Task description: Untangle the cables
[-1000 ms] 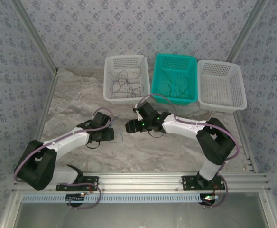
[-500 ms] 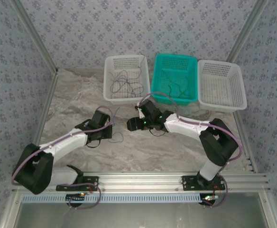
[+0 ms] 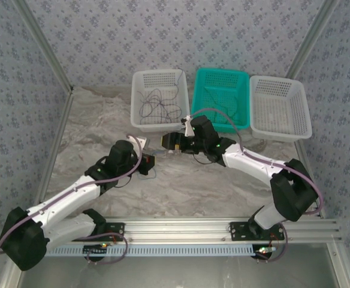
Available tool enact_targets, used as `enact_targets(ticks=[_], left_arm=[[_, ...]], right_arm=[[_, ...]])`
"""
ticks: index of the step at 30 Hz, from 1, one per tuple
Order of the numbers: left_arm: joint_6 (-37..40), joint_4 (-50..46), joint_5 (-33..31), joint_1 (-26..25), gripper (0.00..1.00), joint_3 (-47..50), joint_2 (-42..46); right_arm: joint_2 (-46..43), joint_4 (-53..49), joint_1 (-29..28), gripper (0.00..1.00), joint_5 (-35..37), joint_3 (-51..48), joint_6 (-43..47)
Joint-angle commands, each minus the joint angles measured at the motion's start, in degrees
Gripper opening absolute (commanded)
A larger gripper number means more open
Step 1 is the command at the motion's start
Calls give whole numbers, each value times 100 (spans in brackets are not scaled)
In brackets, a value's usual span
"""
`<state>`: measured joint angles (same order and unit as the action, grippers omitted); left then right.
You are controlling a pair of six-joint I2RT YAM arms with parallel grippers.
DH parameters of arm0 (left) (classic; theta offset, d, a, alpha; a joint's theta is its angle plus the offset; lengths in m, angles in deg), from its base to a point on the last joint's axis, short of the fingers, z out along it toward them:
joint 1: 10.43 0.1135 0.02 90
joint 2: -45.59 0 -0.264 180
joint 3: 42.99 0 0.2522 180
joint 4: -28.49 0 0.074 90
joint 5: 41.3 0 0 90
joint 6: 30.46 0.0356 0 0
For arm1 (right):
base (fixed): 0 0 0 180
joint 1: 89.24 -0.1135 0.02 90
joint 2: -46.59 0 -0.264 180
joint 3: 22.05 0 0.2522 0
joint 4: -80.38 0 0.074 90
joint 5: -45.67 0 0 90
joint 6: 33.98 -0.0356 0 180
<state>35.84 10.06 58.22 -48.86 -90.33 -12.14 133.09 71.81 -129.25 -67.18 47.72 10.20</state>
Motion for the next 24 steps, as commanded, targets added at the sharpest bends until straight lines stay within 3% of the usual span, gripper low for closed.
enact_targets(ticks=[1,5,8,13,19,21,24], left_arm=[[155,306,60,-130,0,-241,-84],[151,507,41,-263,0,-328,-89],[185,505,-64,-335,0,-370,-78],[213,241,-421,-361,0,-327,-25],[7,-1507,-2156,-366,0,-591,-316],[-29,-1623,-2148,-366,0,-638,-451],[-37,-1162,-1632,-383,2,-641,-528]], right_arm=[[-21,547,-32,76,-258,-90,-472],[155,896,-50,60,-231,-151,-746],[206,952,-42,43,-162,-152,-790],[-17,887,180,0,209,-326,-843],[-896,1252,1092,0,601,-1055,-1258],[-1155,900,1209,0,731,-977,-1029],[-1326,464,1166,0,813,-692,-568]])
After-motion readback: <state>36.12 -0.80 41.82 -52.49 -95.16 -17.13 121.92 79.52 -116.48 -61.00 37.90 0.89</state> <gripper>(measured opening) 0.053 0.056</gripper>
